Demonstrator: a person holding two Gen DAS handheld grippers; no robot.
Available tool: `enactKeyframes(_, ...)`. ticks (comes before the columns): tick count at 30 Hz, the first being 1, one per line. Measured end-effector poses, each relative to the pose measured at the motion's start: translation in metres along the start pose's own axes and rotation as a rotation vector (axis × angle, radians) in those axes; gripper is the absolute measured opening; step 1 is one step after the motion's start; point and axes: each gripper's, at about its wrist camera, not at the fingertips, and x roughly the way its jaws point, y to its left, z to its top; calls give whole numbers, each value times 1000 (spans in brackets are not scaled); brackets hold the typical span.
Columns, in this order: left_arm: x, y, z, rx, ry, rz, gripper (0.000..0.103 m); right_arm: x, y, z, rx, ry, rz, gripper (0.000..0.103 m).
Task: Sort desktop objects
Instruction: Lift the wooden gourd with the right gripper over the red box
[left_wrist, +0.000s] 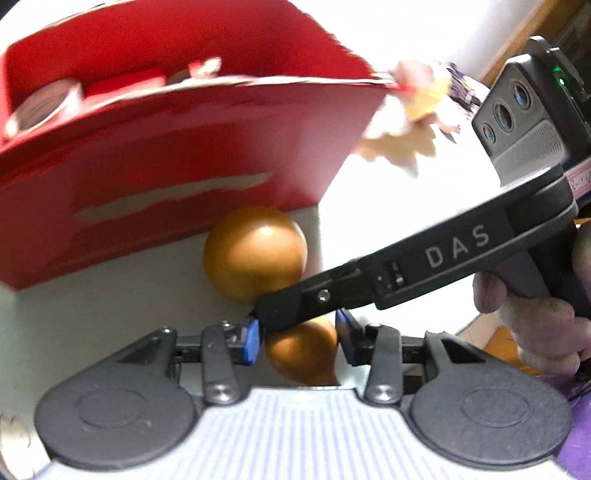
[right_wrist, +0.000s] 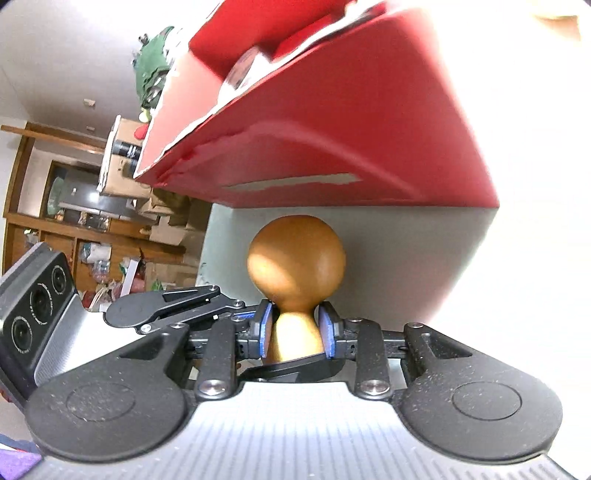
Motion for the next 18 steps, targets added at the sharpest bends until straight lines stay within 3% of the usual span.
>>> enactKeyframes(10, 29, -77, 31, 158, 23, -65, 44, -60, -35, -17, 78, -101, -29, 30)
enactKeyframes(14, 50, -101, 59, 211, 0, -77, 43, -84, -46, -26, 104, -167, -39, 30)
enactKeyframes(18, 46, -118, 74, 253, -48, -79, 43, -107, -47, -30, 104, -244, -49, 30)
